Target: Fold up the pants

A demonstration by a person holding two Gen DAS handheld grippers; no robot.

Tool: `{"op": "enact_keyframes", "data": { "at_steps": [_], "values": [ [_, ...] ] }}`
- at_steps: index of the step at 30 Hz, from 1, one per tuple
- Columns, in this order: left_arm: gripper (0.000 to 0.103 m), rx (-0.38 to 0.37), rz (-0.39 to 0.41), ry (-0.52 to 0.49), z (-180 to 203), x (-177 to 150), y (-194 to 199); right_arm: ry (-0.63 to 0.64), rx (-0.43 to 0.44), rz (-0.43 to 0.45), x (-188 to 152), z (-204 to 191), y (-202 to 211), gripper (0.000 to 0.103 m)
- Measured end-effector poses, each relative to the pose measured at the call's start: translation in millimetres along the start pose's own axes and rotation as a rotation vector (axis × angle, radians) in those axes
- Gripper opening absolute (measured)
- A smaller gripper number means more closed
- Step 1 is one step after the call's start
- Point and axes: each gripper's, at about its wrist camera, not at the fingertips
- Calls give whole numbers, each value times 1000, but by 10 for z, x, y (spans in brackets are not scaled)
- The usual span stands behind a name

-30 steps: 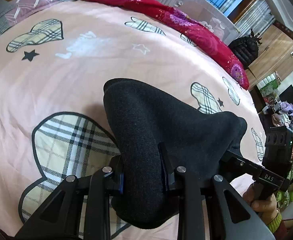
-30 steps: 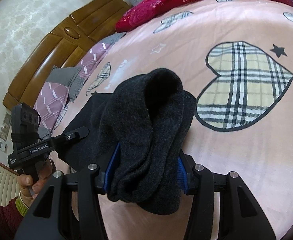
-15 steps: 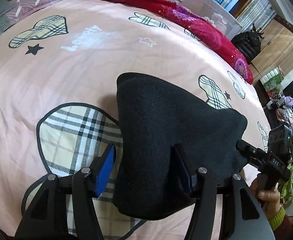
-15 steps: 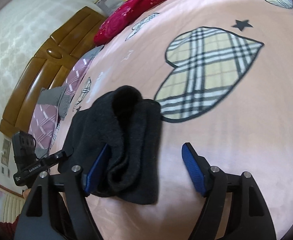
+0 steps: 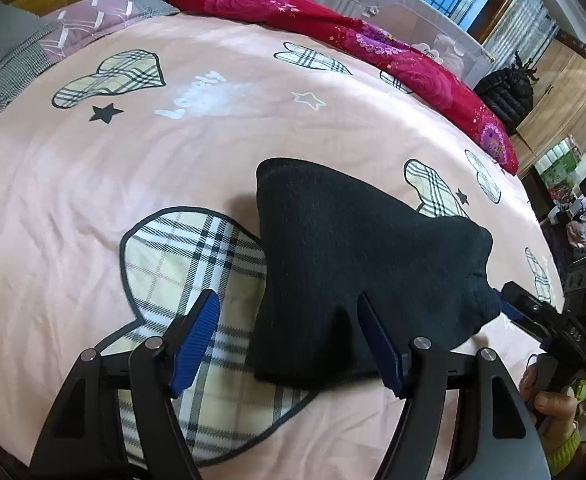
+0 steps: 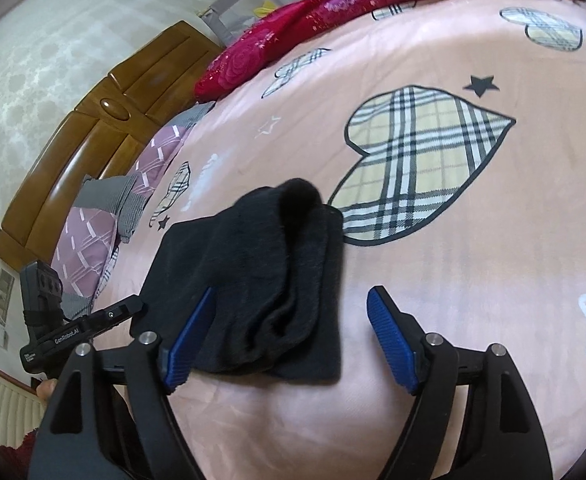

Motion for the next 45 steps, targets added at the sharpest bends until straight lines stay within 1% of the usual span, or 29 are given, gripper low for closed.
{"op": "enact_keyframes", "data": {
  "at_steps": [6,13,18,23,31,37,45],
  "values": [
    [73,24,27,-35,85,-111,182,38,-5,19,-92,-215,129,87],
    [74,30,39,-65,162,-211,302,121,-55,30,-252,-479,244,91],
    [75,56,62,-107,227,-266,366,220,-91,27,-396,-675,264,92],
    [78,99,106,-150,317,-369,450,309,-142,34,-486,-855,273,94],
    [81,150,194,-213,415,-501,585,394,-191,68,-598,-958,293,99],
    [81,150,205,-226,404,-580,592,405,-208,55,-683,-926,249,99],
    [83,167,217,-250,429,-661,513,394,-218,73,-750,-850,180,99]
  ]
}}
Point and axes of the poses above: each gripper's, at about its wrist camera, not at the fingertips, and y roughly against the way its jaws point, z to its right, x to its top
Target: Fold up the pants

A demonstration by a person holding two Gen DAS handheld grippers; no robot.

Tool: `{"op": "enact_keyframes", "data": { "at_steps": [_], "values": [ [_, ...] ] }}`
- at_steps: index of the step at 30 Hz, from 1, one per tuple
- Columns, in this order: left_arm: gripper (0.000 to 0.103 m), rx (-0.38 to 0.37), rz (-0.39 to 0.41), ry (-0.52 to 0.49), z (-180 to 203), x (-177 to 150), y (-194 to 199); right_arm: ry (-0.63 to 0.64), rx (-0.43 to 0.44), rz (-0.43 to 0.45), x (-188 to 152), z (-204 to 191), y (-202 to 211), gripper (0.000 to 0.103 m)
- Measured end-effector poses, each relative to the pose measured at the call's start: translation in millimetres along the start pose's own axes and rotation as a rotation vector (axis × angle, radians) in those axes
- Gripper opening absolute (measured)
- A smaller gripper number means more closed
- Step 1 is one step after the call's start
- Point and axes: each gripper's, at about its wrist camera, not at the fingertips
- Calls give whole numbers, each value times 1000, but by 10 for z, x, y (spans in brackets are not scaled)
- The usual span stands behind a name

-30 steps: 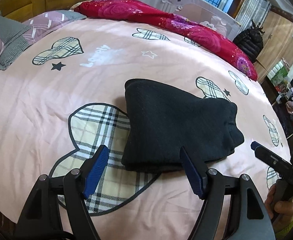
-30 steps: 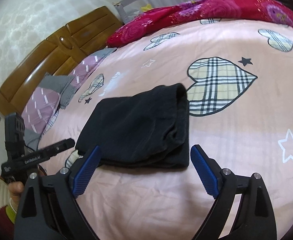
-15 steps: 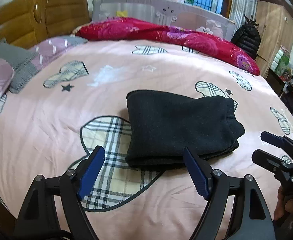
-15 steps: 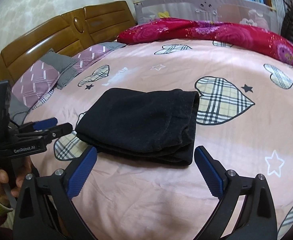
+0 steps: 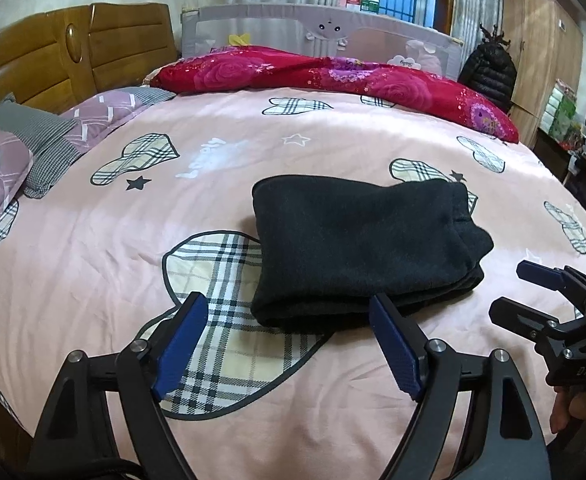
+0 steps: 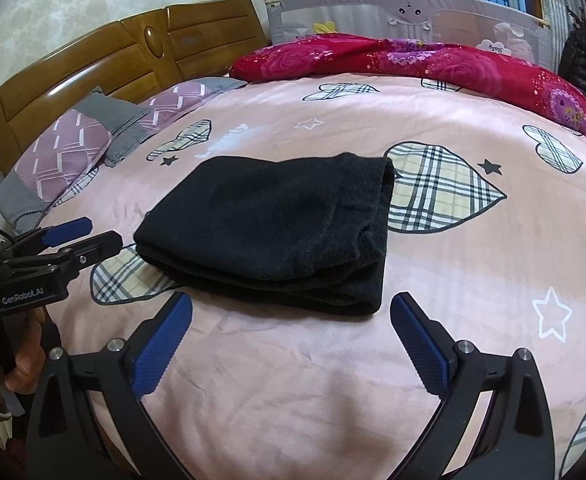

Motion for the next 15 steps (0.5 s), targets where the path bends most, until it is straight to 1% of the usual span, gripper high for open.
{"op": "enact_keyframes", "data": {
  "at_steps": [6,15],
  "values": [
    [83,6,-2,-13,25,-66,-67,7,-13,18,-70,-32,-63,99],
    [84,7,-25,-29,76,-103,-173,19,-15,-2,-85,-52,-158,99]
  ]
}}
Point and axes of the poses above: each gripper's, at about its wrist camera, not at the fingertips, and y roughly against the way its jaws point, z to its right, x to its top
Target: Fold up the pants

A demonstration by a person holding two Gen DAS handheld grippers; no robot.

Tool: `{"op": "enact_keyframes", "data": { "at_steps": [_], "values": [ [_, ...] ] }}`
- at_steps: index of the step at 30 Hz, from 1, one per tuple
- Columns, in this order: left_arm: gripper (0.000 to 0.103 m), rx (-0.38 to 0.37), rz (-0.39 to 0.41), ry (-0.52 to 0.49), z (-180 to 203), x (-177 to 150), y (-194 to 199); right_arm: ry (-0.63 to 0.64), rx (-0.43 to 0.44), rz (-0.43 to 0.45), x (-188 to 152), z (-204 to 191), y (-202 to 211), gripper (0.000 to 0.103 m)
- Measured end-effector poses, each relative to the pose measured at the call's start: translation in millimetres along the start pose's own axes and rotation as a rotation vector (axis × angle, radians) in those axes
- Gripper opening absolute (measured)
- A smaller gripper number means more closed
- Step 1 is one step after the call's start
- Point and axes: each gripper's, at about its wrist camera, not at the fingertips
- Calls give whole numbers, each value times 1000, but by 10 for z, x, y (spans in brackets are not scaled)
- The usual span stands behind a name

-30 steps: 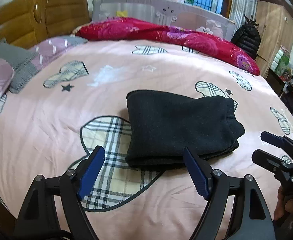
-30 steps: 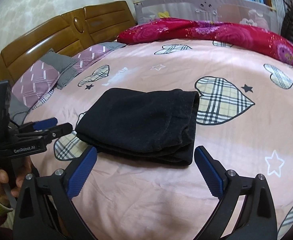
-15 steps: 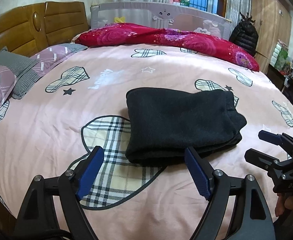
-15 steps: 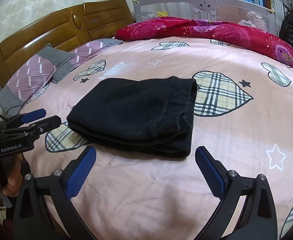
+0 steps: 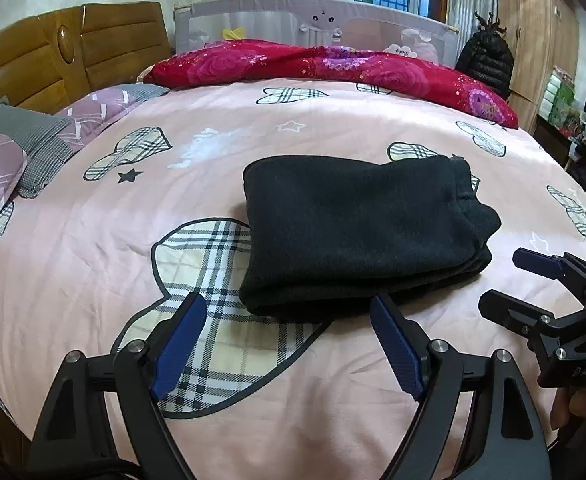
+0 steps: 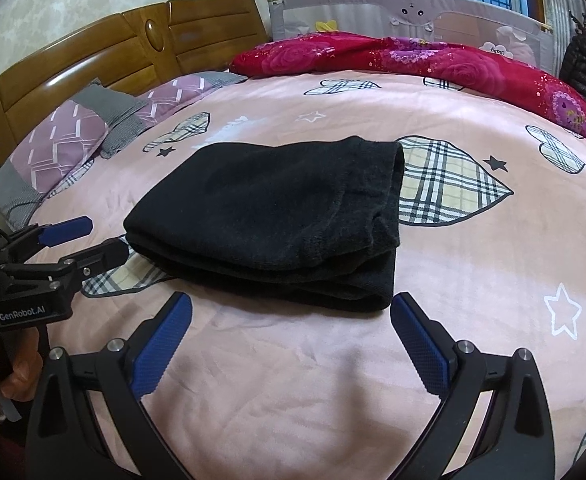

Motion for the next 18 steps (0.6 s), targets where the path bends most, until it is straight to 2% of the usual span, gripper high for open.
{"op": "enact_keyframes", "data": {
  "at_steps": [18],
  "values": [
    [85,23,-8,11,-34,23,-87,7,13,7,4,-31,-42,100]
  ]
}}
Point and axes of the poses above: each gripper's, at about its wrist camera, not at the fingertips, and y roughly against the way its jaws point, z to its right, x to its top
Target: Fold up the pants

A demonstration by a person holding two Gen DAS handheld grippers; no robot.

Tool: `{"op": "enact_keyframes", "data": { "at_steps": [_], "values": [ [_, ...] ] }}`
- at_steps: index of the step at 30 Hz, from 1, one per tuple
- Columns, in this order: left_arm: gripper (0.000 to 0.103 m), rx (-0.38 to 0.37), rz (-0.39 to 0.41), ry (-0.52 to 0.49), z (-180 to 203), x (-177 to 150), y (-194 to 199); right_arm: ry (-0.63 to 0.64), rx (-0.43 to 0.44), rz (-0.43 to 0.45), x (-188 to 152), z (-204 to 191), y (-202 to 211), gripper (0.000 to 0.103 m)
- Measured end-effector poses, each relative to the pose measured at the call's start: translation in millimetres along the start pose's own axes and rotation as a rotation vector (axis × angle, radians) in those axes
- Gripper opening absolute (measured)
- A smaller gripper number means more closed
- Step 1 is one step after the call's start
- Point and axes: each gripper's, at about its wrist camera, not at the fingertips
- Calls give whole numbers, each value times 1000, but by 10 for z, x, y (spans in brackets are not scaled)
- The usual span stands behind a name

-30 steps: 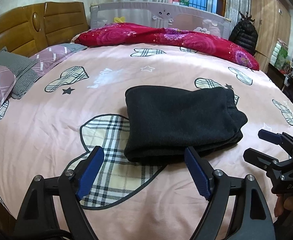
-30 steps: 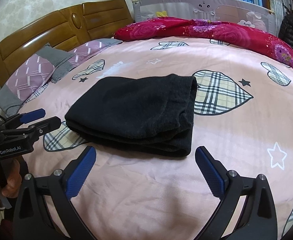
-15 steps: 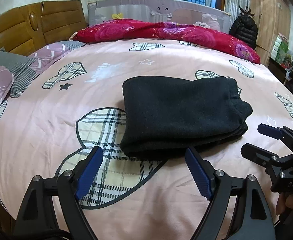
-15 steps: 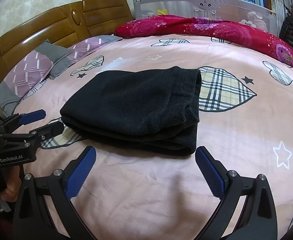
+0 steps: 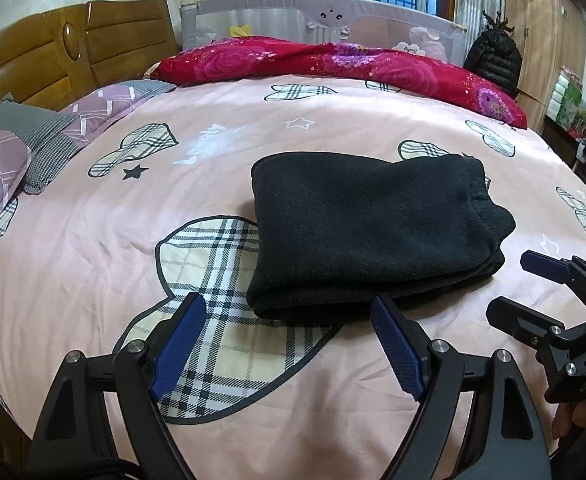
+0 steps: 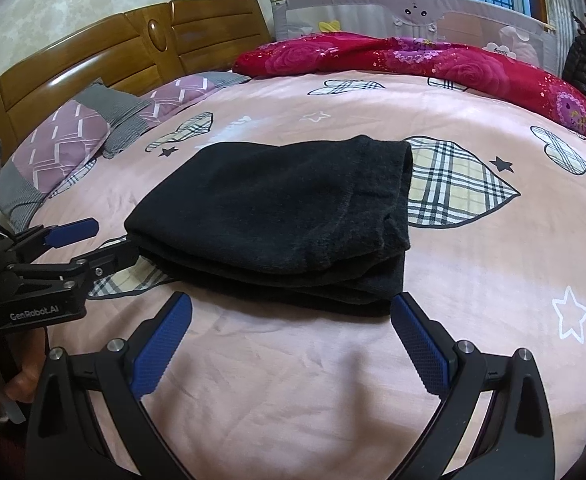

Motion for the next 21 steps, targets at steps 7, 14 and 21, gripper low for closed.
{"op": "enact_keyframes", "data": {
  "at_steps": [7,14,21],
  "values": [
    [85,7,11,-6,7,4,10,0,4,2,4,-14,-2,99],
    [85,17,21,-16,21,19,34,0,7,5,2,-34,-5,100],
    [85,19,23,-15,22,18,52,0,11,7,10,-48,-6,100]
  ]
}}
Point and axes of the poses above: each gripper's, at about its wrist camera, not at the fingertips, and y roughly against the way its jaws point, z to its right, x to its top
